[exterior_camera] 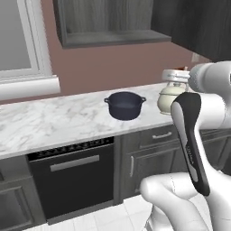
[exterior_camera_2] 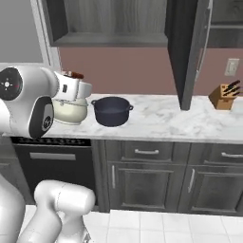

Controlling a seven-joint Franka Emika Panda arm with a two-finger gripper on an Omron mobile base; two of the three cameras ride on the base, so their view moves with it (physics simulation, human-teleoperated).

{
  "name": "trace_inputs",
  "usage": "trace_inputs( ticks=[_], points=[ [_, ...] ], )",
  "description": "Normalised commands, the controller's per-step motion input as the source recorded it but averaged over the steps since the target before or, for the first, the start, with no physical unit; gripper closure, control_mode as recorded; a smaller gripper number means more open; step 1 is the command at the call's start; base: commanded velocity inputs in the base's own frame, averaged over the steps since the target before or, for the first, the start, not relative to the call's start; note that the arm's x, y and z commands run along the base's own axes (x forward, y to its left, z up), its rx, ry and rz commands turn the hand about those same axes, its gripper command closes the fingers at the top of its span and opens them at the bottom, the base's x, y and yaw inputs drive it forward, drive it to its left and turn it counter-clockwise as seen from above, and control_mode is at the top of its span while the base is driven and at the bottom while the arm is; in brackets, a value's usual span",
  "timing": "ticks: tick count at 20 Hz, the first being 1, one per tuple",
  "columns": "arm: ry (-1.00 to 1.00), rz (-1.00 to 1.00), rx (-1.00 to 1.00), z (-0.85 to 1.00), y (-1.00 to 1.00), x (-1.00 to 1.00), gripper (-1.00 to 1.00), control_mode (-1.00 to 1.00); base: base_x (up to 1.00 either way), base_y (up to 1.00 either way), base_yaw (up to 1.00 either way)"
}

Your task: Pick the kettle from the cabinet and place it on a stove burner. Then pick the pot from the counter and place it on another stove burner. Finally, turn both burners on.

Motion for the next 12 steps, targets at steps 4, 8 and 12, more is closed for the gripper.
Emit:
trace_inputs(
  ticks=[4,8,12],
  points=[
    [0.00,0.00,0.00,0.00,0.00,0.00,1.00,1.00,-0.39,0.50,-0.11],
    [0.00,0.00,0.00,0.00,0.00,0.00,1.00,1.00,-0.26,0.64,-0.01],
    [0.00,0.00,0.00,0.00,0.00,0.00,1.00,1.00,-0.16,0.64,0.04]
  ],
)
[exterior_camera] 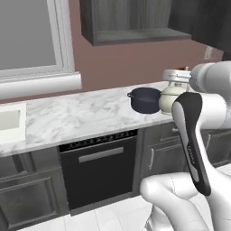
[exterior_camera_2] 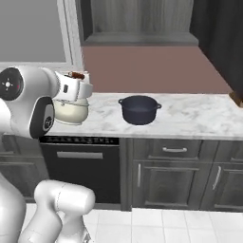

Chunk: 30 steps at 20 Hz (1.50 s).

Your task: Pick the kettle from the cabinet and place it on a stove burner. Then pick the pot from the counter and place it on another stove burner. Finally, turn both burners on.

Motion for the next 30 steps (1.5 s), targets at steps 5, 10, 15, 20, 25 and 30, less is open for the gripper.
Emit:
trace_inputs(
  ticks=[5,10,15,20,25,30],
  points=[
    [0.00,0.00,0.00,0.00,0.00,0.00,1.00,1.00,-0.07,0.60,0.11],
    [0.00,0.00,0.00,0.00,0.00,0.00,1.00,1.00,-0.03,0.56,0.14],
    [0.00,0.00,0.00,0.00,0.00,0.00,1.00,1.00,-0.06,0.33,0.00],
    [0.00,0.00,0.00,0.00,0.00,0.00,1.00,1.00,0.00,0.31,-0.36],
    [0.00,0.00,0.00,0.00,0.00,0.00,1.00,1.00,0.00,0.40,-0.39],
    [0.00,0.00,0.00,0.00,0.00,0.00,1.00,1.00,-0.01,0.44,-0.45]
  ],
)
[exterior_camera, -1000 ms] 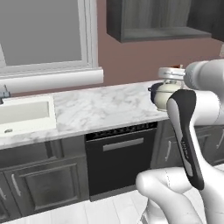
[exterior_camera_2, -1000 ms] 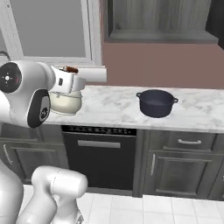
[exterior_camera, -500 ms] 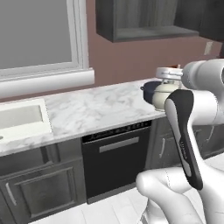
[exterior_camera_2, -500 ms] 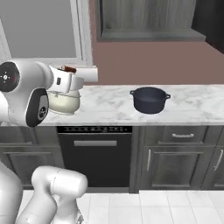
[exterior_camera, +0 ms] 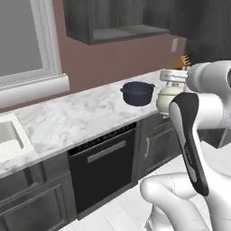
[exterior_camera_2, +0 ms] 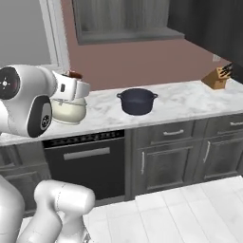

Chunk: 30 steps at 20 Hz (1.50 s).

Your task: Pick the kettle from the cabinet and place it on a stove burner. Then pick the pot from the counter and place it on another stove burner. Finally, turn both burners on.

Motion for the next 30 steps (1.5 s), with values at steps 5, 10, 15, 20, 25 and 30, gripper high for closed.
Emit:
trace_inputs(
  ticks=[5,10,15,20,25,30],
  points=[
    [0.00,0.00,0.00,0.00,0.00,0.00,1.00,1.00,-0.06,0.36,-0.45],
    [0.00,0.00,0.00,0.00,0.00,0.00,1.00,1.00,-0.14,0.22,-0.46],
    [0.00,0.00,0.00,0.00,0.00,0.00,1.00,1.00,-0.19,0.10,-0.44],
    [0.00,0.00,0.00,0.00,0.00,0.00,1.00,1.00,-0.14,0.13,-0.44],
    [0.00,0.00,0.00,0.00,0.00,0.00,1.00,1.00,-0.13,0.12,-0.45],
    [0.00,0.00,0.00,0.00,0.00,0.00,1.00,1.00,-0.09,0.15,-0.46]
  ],
)
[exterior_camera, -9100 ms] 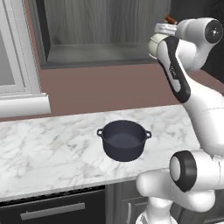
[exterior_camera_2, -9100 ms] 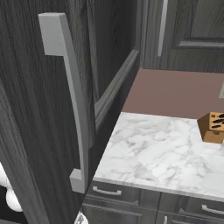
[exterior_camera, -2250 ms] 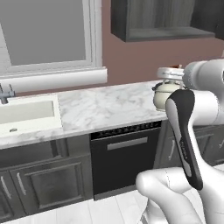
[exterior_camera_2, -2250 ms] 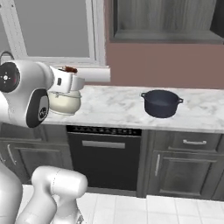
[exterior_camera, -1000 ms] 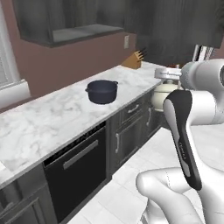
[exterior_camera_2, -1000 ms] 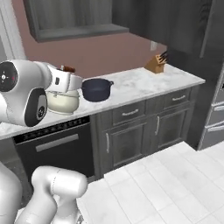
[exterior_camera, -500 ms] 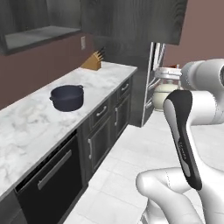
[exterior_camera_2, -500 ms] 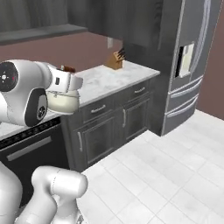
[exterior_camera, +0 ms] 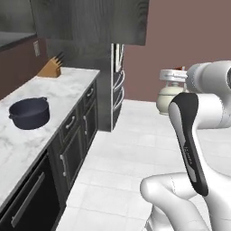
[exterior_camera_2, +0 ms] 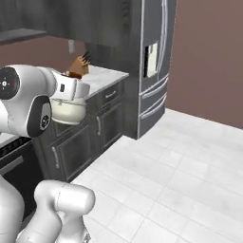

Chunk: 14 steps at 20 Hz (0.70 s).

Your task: Pick the kettle from the cabinet and place it on a stove burner. Then pick the pot from the counter and place it on another stove burner. Finally, turn both burners on.

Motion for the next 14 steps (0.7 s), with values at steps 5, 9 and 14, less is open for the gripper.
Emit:
trace_inputs(
  ticks=[5,9,14],
  points=[
    [0.00,0.00,0.00,0.00,0.00,0.00,1.00,1.00,-0.05,0.17,-0.46],
    [0.00,0.00,0.00,0.00,0.00,0.00,1.00,1.00,-0.04,0.18,-0.47],
    [0.00,0.00,0.00,0.00,0.00,0.00,1.00,1.00,-0.06,0.18,-0.46]
  ],
)
